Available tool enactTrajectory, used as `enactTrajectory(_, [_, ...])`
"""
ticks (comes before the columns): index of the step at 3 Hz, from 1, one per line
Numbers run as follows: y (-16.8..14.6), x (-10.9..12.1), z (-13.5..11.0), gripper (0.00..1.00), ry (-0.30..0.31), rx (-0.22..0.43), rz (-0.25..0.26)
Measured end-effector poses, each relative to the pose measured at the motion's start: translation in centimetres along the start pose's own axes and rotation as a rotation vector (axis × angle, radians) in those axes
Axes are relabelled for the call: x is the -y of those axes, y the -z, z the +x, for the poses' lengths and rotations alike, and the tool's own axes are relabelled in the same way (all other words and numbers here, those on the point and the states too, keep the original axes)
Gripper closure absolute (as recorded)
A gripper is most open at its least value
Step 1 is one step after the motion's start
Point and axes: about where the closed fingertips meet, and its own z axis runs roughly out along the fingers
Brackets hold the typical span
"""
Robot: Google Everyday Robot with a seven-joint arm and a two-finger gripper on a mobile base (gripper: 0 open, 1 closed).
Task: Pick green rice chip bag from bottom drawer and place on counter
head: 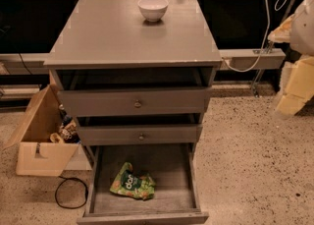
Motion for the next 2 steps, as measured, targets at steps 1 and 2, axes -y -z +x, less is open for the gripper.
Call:
enactTrajectory(1, [0.0, 0.0, 0.0, 0.00, 0.000, 0.000, 0.000])
enactTrajectory(2, [-3.7, -0.9, -0.4, 0.00, -0.015, 0.016, -0.025])
